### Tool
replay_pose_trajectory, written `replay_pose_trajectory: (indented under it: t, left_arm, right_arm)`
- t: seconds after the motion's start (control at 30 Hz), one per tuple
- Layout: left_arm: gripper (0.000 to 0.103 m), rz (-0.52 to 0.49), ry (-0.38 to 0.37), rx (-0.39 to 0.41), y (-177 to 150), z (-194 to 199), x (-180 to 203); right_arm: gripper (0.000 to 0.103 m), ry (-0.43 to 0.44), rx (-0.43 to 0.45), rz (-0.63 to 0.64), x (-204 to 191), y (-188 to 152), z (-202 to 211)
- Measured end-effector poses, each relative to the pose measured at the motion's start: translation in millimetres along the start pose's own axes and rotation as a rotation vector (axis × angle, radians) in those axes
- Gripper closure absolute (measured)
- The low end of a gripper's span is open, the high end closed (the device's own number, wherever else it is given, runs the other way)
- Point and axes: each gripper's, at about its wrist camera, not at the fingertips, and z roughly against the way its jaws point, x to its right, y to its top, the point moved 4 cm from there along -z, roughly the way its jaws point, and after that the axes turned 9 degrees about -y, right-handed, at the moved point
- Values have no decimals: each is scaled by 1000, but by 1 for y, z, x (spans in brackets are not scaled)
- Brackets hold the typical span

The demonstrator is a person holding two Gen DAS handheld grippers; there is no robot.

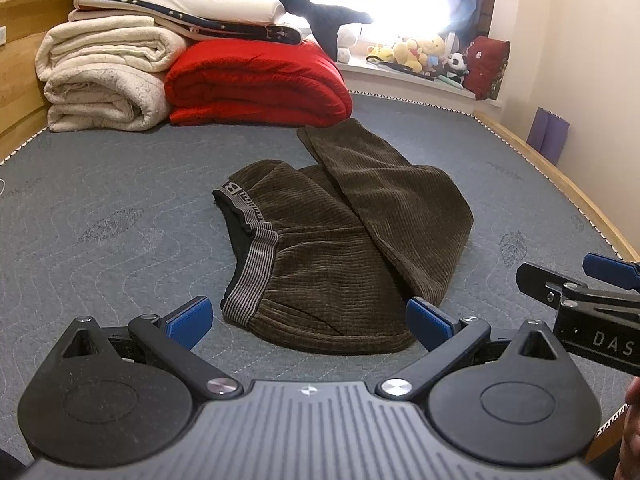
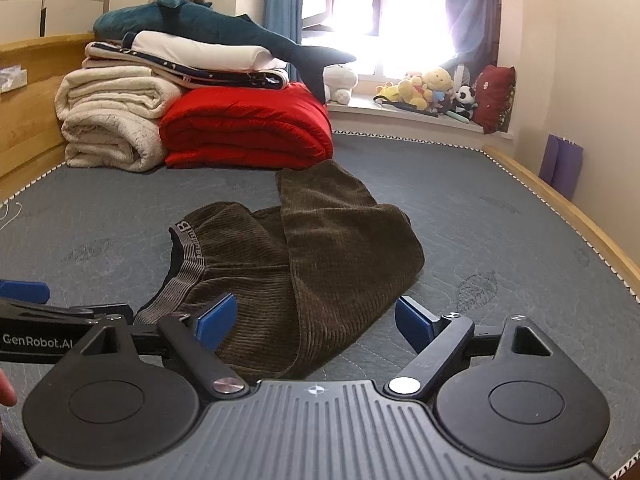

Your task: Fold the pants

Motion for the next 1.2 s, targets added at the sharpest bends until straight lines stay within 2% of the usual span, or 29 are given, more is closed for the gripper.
replay_pose_trajectory:
  t: [0.77, 0.9, 0.97, 1.07, 1.13, 1.2]
  left_arm:
    - [0, -6, 19, -6, -1, -4, 4]
    - [0, 6, 13, -56, 7, -8, 6]
    - [0, -7, -7, -74, 19, -8, 3]
    - [0, -15, -23, -49, 45, -6, -7]
    - [0, -29, -103, -26, 66, -9, -12]
    - [0, -94, -175, -1, 84, -15, -12]
  right_arm:
    - [18, -15, 17, -71, 10, -3, -2]
    - [18, -28, 33, -108, 18, -3, -1]
    - [18, -33, 44, -134, 23, -4, 1]
    - [17, -33, 62, -153, 31, -2, 3]
    - [17, -28, 68, -157, 35, -1, 4]
    - [17, -10, 61, -162, 40, -2, 4]
